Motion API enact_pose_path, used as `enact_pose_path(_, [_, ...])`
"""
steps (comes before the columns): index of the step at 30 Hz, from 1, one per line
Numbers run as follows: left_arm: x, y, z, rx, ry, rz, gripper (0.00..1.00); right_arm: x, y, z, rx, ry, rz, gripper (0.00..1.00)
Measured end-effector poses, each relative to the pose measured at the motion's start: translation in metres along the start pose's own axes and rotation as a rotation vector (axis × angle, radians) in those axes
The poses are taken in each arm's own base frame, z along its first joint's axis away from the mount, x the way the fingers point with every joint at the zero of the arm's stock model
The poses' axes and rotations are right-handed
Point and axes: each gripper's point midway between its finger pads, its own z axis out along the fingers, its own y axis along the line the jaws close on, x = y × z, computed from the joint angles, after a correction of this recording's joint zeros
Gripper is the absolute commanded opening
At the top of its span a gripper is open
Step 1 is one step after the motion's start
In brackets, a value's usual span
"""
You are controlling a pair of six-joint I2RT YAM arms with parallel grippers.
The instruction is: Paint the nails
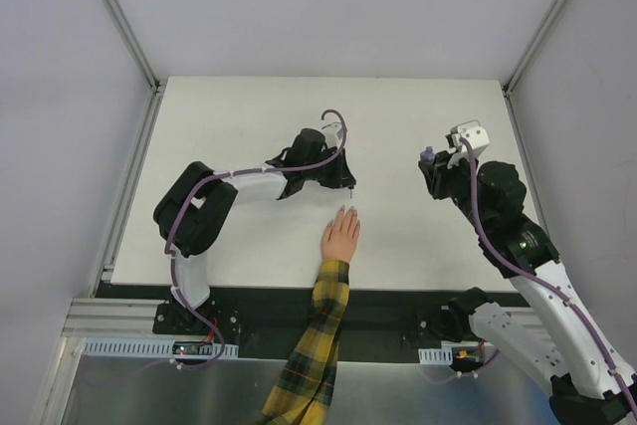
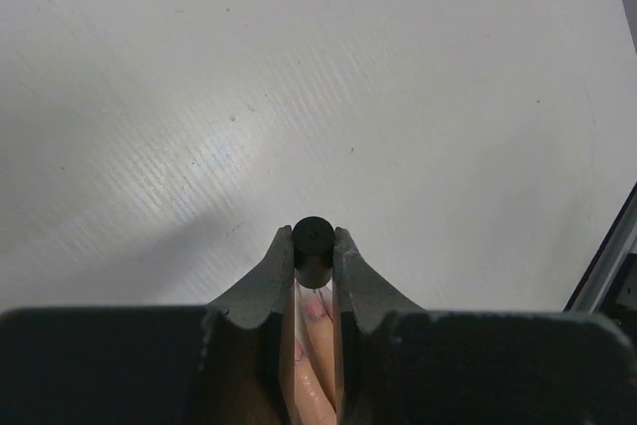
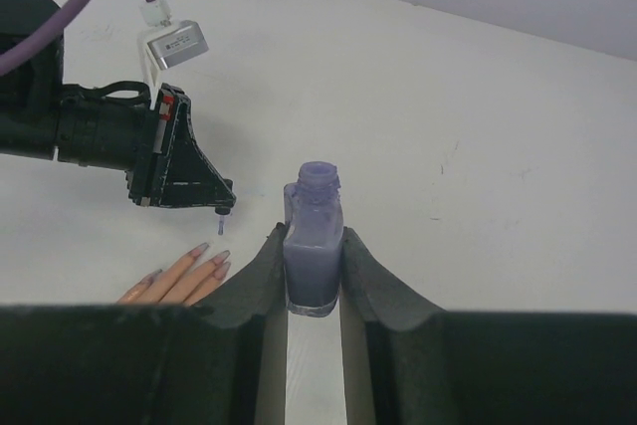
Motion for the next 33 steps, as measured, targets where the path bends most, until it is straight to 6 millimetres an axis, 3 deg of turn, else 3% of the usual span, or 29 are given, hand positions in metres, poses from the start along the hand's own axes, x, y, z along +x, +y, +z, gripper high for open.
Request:
enact_pose_path(11, [0.015, 0.013, 0.006, -0.07, 0.01, -0.039, 0.0, -0.002, 0.003, -0.002, -0.016, -0.008, 0.001, 0.0])
enact_pose_path(33, [0.029, 0.005, 0.012, -0.065, 0.038, -0.041, 0.0, -0.003, 0.004, -0.002, -0.025, -0.02, 0.002, 0.0])
